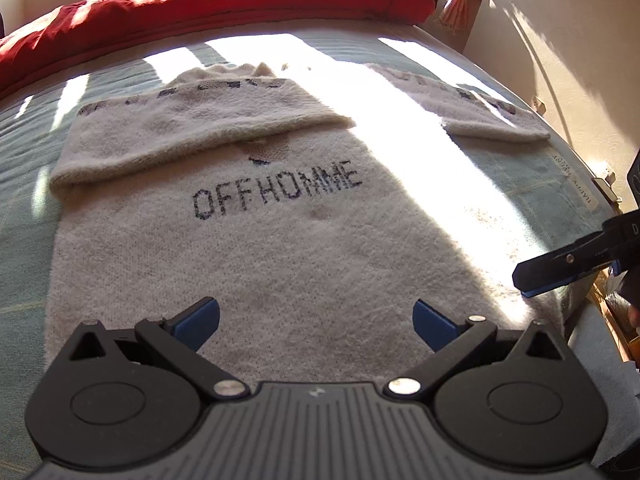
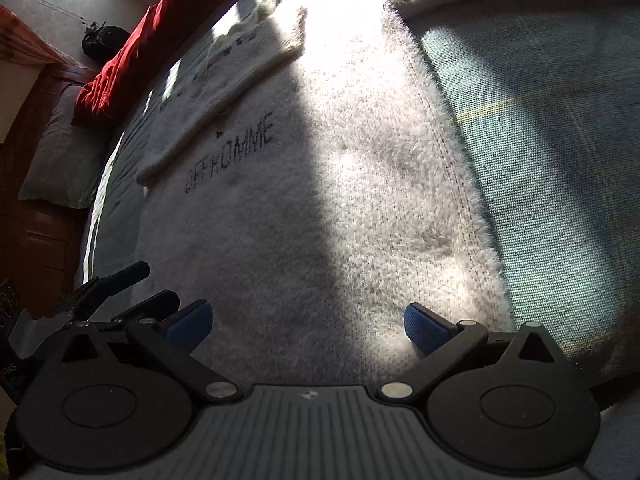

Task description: Fold clothes

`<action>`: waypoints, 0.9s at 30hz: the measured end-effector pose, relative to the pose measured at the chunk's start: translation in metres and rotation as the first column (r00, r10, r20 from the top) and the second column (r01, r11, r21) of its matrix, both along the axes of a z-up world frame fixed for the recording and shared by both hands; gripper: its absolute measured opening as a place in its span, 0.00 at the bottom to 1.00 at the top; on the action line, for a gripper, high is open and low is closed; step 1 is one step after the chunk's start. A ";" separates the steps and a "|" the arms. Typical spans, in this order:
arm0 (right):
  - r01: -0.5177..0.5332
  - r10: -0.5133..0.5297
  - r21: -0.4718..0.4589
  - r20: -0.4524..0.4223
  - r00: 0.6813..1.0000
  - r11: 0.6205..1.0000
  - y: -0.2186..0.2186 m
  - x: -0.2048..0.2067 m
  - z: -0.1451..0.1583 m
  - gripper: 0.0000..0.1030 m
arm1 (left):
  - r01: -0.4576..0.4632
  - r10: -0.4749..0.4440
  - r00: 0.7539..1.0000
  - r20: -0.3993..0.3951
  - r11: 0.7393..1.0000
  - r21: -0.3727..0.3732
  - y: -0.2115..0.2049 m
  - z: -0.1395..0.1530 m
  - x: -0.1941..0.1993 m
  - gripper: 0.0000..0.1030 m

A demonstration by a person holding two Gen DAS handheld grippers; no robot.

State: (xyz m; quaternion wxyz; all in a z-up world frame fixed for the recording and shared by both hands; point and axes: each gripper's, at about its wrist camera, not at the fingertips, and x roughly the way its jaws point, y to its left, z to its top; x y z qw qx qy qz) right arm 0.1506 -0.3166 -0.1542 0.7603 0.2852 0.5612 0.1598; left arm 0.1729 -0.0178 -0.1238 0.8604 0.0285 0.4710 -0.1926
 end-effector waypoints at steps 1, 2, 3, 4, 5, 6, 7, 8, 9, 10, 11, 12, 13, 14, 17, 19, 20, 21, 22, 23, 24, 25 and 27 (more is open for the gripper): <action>0.003 -0.003 -0.007 0.012 1.000 1.000 -0.001 0.003 0.002 1.00 | 0.001 -0.001 1.000 -0.021 1.000 -0.001 -0.002 -0.007 0.001 0.99; 0.005 -0.005 -0.014 0.025 1.000 1.000 -0.002 0.006 0.004 1.00 | 0.001 -0.001 0.999 -0.045 1.000 -0.001 -0.003 -0.015 0.001 0.99; 0.008 -0.007 -0.021 0.037 0.999 1.000 -0.004 0.009 0.006 1.00 | 0.000 -0.001 0.998 -0.069 1.000 -0.002 -0.005 -0.023 0.001 0.99; 0.009 -0.008 -0.025 0.046 0.999 1.000 -0.004 0.012 0.008 1.00 | -0.004 0.004 0.996 -0.084 1.000 0.003 -0.005 -0.030 0.000 0.99; 0.007 -0.005 -0.025 0.046 0.999 1.000 -0.004 0.015 0.006 1.00 | -0.002 0.003 0.997 -0.079 1.000 0.009 -0.005 -0.033 -0.002 0.99; 0.003 -0.002 -0.026 0.042 0.999 1.000 -0.004 0.018 0.004 1.00 | 0.002 -0.001 0.998 -0.066 1.000 0.016 -0.006 -0.035 -0.006 0.99; -0.002 0.003 -0.028 0.031 1.000 1.000 -0.003 0.020 0.001 1.00 | 0.011 -0.009 0.998 -0.058 1.000 0.023 -0.006 -0.034 -0.008 0.99; -0.009 0.009 -0.031 0.019 1.000 0.999 -0.002 0.022 -0.004 1.00 | 0.021 -0.019 0.998 -0.053 0.999 0.031 -0.006 -0.033 -0.011 0.99; -0.012 0.012 -0.032 0.014 1.000 0.999 -0.001 0.023 -0.007 1.00 | 0.027 -0.025 0.999 -0.048 0.999 0.030 -0.005 -0.030 -0.012 0.99; -0.015 0.015 -0.034 0.009 1.000 0.999 -0.001 0.023 -0.010 1.00 | 0.025 -0.025 0.999 -0.036 0.999 0.027 -0.002 -0.025 -0.009 0.99; -0.018 0.019 -0.035 0.004 1.000 0.999 0.000 0.024 -0.013 1.00 | 0.022 -0.021 1.000 -0.021 0.999 0.024 0.001 -0.020 -0.005 0.99; -0.022 0.022 -0.037 -0.001 1.000 0.999 0.001 0.024 -0.016 1.00 | 0.018 -0.017 1.000 -0.006 1.000 0.021 0.005 -0.016 0.000 0.99; -0.024 0.023 -0.035 -0.005 1.000 0.999 0.001 0.024 -0.018 1.00 | 0.013 -0.014 1.000 0.017 1.000 0.027 0.010 -0.010 0.008 0.99; -0.023 0.023 -0.028 -0.006 1.000 0.999 0.000 0.024 -0.018 1.00 | 0.009 -0.011 0.999 0.044 0.999 0.039 0.015 -0.005 0.019 0.99; -0.011 0.011 -0.003 -0.009 1.000 1.000 -0.004 0.024 -0.022 1.00 | -0.020 0.010 0.993 0.115 0.996 0.084 0.031 0.005 0.055 0.99; 0.000 0.001 0.013 -0.010 1.000 1.000 -0.006 0.024 -0.024 1.00 | -0.068 0.050 0.987 0.151 0.991 0.112 0.044 0.008 0.092 0.99; 0.000 0.000 0.015 -0.010 1.000 1.000 -0.006 0.024 -0.025 1.00 | -0.082 0.063 0.985 0.162 0.991 0.107 0.048 0.008 0.108 0.99; -0.005 0.005 0.007 -0.008 1.000 1.000 -0.005 0.024 -0.024 1.00 | -0.089 0.072 0.983 0.169 0.992 0.094 0.051 0.007 0.122 0.99; -0.011 0.011 0.000 -0.006 1.000 1.000 -0.004 0.025 -0.024 1.00 | -0.097 0.081 0.981 0.176 0.992 0.080 0.054 0.006 0.136 0.99; -0.016 0.016 -0.008 -0.004 1.000 1.000 -0.002 0.025 -0.024 1.00 | -0.096 0.081 0.980 0.184 0.993 0.074 0.055 0.004 0.147 0.99; -0.024 0.024 -0.018 -0.002 1.000 1.000 -0.001 0.025 -0.024 1.00 | -0.093 0.077 0.979 0.191 0.993 0.077 0.053 -0.001 0.157 0.99; -0.036 0.036 -0.031 0.000 0.999 0.999 0.002 0.025 -0.023 1.00 | -0.091 0.075 0.979 0.188 0.993 0.078 0.051 -0.006 0.165 0.99; -0.054 0.054 -0.053 0.000 0.999 0.997 0.005 0.026 -0.022 1.00 | -0.090 0.079 0.984 0.158 0.994 0.064 0.049 -0.020 0.172 0.99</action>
